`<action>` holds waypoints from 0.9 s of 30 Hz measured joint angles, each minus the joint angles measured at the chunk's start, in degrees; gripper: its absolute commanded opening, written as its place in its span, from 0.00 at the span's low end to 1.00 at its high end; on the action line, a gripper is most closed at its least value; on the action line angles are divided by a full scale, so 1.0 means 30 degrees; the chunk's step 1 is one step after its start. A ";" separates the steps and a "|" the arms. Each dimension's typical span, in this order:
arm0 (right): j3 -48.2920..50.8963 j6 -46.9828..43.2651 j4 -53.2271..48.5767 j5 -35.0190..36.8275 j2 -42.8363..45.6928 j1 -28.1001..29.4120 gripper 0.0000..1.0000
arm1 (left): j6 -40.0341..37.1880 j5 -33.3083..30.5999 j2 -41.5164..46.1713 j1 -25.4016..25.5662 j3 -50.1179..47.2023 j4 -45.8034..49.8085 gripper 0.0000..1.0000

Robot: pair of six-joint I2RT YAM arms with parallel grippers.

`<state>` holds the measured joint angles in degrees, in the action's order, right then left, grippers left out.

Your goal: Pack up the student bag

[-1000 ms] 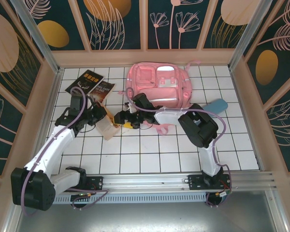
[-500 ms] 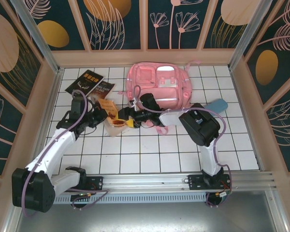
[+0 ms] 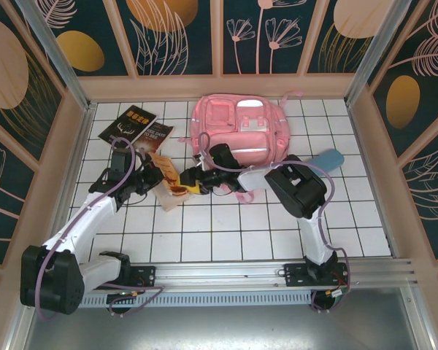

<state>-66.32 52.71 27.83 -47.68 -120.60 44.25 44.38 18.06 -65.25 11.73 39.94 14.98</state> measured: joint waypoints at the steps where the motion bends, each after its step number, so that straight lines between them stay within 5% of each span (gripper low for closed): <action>1: -0.0022 -0.0029 -0.0087 0.0007 -0.0044 0.0044 0.46 | 0.0000 0.0000 0.0000 0.0000 0.0000 -0.0015 0.00; 5: -0.0066 -0.0270 -0.0605 0.0291 -0.0080 0.0131 0.25 | 0.0007 -0.0058 0.0000 0.0000 -0.0029 -0.0080 0.07; 10: 0.0015 -0.0510 -0.1260 0.1362 0.0248 0.0138 0.14 | -0.0131 -0.1086 0.0000 0.0000 -0.0044 0.0087 0.66; 15: 0.0889 -0.0590 -0.1690 0.2310 0.2091 -0.0066 0.11 | -0.0066 -0.2142 0.0066 0.0000 -0.0044 0.0685 0.96; 22: 0.1035 -0.0481 -0.1661 0.2863 0.3002 -0.0328 0.11 | -0.0007 -0.2106 0.0153 0.0000 -0.0051 0.0576 0.98; 27: 0.4138 0.1435 -0.0321 0.0962 0.7359 -0.2812 0.11 | 0.1399 0.1858 0.0138 -0.0015 0.0015 -0.3082 0.99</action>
<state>-53.91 57.01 26.87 -44.80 -98.52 35.81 48.58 23.64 -64.84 11.68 39.99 5.74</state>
